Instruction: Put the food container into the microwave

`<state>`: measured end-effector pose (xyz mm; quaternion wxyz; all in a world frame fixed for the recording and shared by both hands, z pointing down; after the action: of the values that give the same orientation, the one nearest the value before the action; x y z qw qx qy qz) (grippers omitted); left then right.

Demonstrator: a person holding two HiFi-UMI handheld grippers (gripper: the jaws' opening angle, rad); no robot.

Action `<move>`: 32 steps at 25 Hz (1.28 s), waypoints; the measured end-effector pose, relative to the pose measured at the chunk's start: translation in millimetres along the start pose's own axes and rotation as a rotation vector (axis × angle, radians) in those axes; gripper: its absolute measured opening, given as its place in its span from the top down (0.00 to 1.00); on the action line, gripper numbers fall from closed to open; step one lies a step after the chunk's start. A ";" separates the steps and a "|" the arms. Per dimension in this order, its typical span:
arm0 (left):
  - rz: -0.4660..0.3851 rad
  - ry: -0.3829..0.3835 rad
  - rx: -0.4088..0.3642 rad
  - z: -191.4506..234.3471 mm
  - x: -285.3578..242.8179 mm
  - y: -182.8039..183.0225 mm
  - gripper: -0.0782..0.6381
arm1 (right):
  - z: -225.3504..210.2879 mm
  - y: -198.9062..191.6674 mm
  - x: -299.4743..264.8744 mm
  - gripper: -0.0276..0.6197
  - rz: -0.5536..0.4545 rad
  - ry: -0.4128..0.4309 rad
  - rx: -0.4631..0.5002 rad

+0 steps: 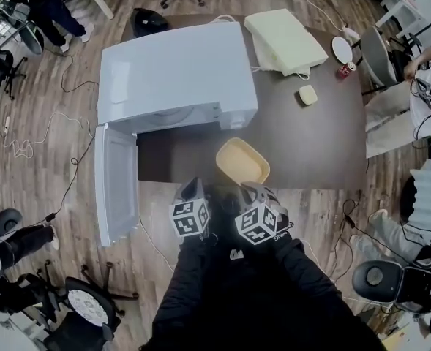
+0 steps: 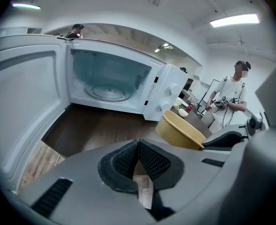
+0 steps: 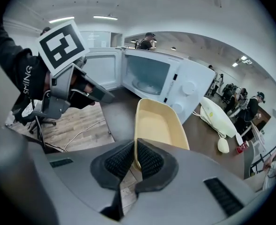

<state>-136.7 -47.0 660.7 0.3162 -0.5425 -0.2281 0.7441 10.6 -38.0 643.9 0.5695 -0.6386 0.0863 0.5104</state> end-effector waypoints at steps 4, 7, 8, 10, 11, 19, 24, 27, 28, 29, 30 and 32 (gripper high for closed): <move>-0.014 0.045 0.044 21.0 10.2 -2.5 0.84 | 17.9 21.4 -8.6 0.90 -0.025 0.056 0.067; -0.030 0.074 0.073 37.0 18.1 0.1 0.84 | 27.0 43.9 -16.8 0.90 -0.053 0.092 0.114; -0.035 0.084 0.081 43.1 19.9 1.4 0.84 | 29.4 52.4 -20.6 0.90 -0.065 0.106 0.128; -0.047 0.108 0.101 56.6 22.6 4.7 0.84 | 33.0 70.5 -29.7 0.90 -0.088 0.135 0.156; -0.053 0.119 0.112 63.9 23.6 7.1 0.84 | 34.1 79.8 -35.2 0.90 -0.097 0.146 0.172; -0.081 0.162 0.158 113.6 17.7 28.3 0.84 | 37.0 142.6 -89.8 0.90 -0.123 0.196 0.285; -0.080 0.153 0.165 139.4 -3.3 56.2 0.84 | 22.7 181.9 -128.5 0.90 -0.120 0.182 0.330; -0.072 0.143 0.165 143.8 -17.4 71.4 0.84 | 6.6 199.8 -147.5 0.90 -0.119 0.160 0.338; -0.070 0.138 0.161 144.5 -22.6 76.3 0.84 | 0.7 205.2 -153.9 0.90 -0.120 0.151 0.339; -0.068 0.133 0.157 145.6 -27.8 80.5 0.84 | -4.5 210.0 -160.6 0.90 -0.120 0.143 0.340; -0.064 0.128 0.152 147.3 -33.1 83.5 0.84 | -8.8 214.0 -167.8 0.90 -0.120 0.136 0.341; -0.055 0.120 0.144 151.7 -44.2 87.4 0.84 | -16.4 220.5 -182.4 0.90 -0.120 0.122 0.345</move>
<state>-291.2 -139.0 677.0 0.3880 -0.5553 -0.1694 0.7158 -217.4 -211.5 637.0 0.6935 -0.5654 0.1686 0.4136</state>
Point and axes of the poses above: the fingertips, and each gripper's own axes: x backward along the fingers, z to its left, y out of its top, the point moved 3 cm from there along x, backward along the fingers, and after that the axes turned 3 degrees about -z, right-handed, at the moved point
